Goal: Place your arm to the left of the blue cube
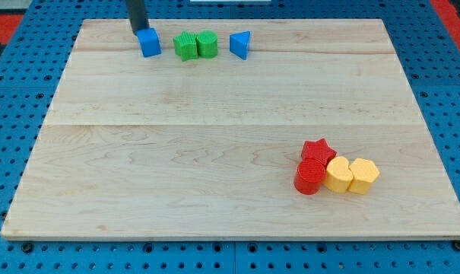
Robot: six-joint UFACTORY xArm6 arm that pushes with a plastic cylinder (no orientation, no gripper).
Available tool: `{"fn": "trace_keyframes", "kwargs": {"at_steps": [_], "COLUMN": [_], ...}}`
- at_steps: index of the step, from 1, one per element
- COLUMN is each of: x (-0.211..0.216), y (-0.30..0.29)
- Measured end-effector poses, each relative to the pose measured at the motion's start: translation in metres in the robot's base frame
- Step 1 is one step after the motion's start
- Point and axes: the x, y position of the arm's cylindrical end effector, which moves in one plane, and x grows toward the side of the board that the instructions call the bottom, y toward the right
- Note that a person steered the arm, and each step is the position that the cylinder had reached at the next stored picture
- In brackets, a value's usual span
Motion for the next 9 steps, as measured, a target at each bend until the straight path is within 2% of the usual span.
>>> {"fn": "trace_keyframes", "kwargs": {"at_steps": [1,2,3,4,6,9], "x": [0.009,-0.022,-0.040,-0.038,0.028,0.084], "y": [0.002,0.001,-0.037,-0.106,-0.125,-0.125]}}
